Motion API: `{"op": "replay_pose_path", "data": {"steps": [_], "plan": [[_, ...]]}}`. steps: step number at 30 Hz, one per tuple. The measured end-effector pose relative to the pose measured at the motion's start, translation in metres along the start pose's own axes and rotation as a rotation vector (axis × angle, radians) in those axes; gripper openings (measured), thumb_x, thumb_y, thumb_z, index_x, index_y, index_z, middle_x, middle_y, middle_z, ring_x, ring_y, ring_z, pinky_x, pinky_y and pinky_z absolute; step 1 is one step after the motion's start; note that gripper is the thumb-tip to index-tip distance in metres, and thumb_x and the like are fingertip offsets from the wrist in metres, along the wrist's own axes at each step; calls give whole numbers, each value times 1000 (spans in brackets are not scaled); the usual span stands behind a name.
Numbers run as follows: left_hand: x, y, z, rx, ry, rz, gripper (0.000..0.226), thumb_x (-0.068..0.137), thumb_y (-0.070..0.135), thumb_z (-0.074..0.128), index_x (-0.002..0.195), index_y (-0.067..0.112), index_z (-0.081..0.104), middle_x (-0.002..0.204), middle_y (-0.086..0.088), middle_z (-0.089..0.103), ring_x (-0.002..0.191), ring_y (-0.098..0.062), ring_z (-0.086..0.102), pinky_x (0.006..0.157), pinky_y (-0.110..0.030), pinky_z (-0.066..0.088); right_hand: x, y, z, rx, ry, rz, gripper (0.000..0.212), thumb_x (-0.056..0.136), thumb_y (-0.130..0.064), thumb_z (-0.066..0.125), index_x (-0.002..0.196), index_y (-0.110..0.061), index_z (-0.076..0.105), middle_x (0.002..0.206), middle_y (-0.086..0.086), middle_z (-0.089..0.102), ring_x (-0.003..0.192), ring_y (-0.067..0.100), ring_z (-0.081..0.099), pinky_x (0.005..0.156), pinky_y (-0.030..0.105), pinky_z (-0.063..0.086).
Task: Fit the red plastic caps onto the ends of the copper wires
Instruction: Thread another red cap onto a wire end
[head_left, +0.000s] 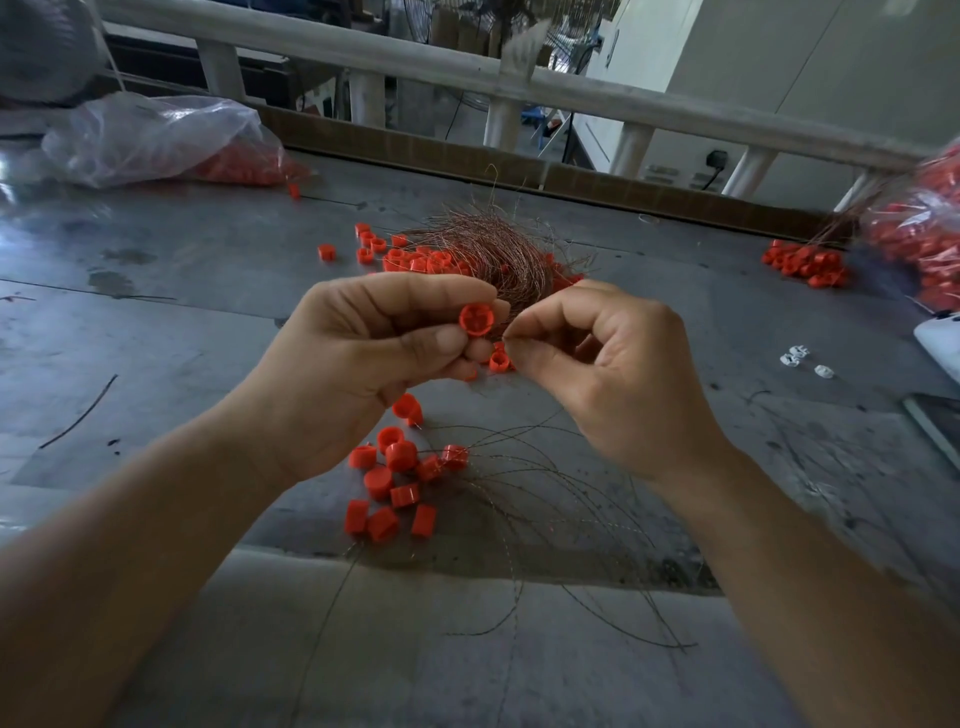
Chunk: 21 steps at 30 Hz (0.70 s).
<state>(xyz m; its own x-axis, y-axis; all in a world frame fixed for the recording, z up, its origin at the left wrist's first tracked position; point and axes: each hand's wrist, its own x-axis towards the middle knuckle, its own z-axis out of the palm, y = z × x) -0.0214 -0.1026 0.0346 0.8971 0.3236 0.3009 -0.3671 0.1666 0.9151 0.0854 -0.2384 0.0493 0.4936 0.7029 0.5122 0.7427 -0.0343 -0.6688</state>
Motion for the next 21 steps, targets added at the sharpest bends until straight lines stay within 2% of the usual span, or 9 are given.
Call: {"op": "replay_pose_path", "data": {"steps": [6,12,15,18,20,21], "plan": [[1,-3,-2,-58,-50,-30,26,60,10,66,84,13,75,85,-6,73,71,-11,69,62,-16,53,-2,2,7,11,-67,14,6,76,-7,71,75,-13,69,66,-13,54,62,1,52,55,8,36],[2,-4,-4,-95,-57,-66,25,61,10,66,84,13,75,82,-7,73,75,-14,70,63,-17,54,4,4,-2,-32,-157,23,2,77,-17,71,79,-18,70,72,-11,61,65,2,57,57,11,42],[1,-4,-2,-73,-32,-85,25,58,11,67,82,12,75,79,-7,73,74,-14,70,63,-17,54,13,19,-20,-76,-31,106,7,79,-25,68,73,-28,66,65,-14,62,57,-4,55,55,9,41],[0,-4,-1,-60,-17,-103,26,56,12,68,81,11,75,78,-7,72,73,-14,70,63,-17,54,20,40,-34,-178,111,201,16,82,-24,66,68,-31,63,58,-15,58,50,-7,51,53,8,39],[0,-4,0,-58,-14,-105,26,56,11,67,81,11,75,78,-7,72,73,-14,70,62,-17,54,21,53,-36,-292,96,262,13,83,-21,66,72,-28,64,62,-16,58,54,-8,52,56,6,39],[0,-4,0,-57,-11,-106,26,56,11,67,81,11,75,78,-7,73,73,-14,70,62,-17,54,22,59,-35,-340,70,290,10,83,-19,65,75,-25,65,65,-14,60,58,-6,53,60,10,41]]}}
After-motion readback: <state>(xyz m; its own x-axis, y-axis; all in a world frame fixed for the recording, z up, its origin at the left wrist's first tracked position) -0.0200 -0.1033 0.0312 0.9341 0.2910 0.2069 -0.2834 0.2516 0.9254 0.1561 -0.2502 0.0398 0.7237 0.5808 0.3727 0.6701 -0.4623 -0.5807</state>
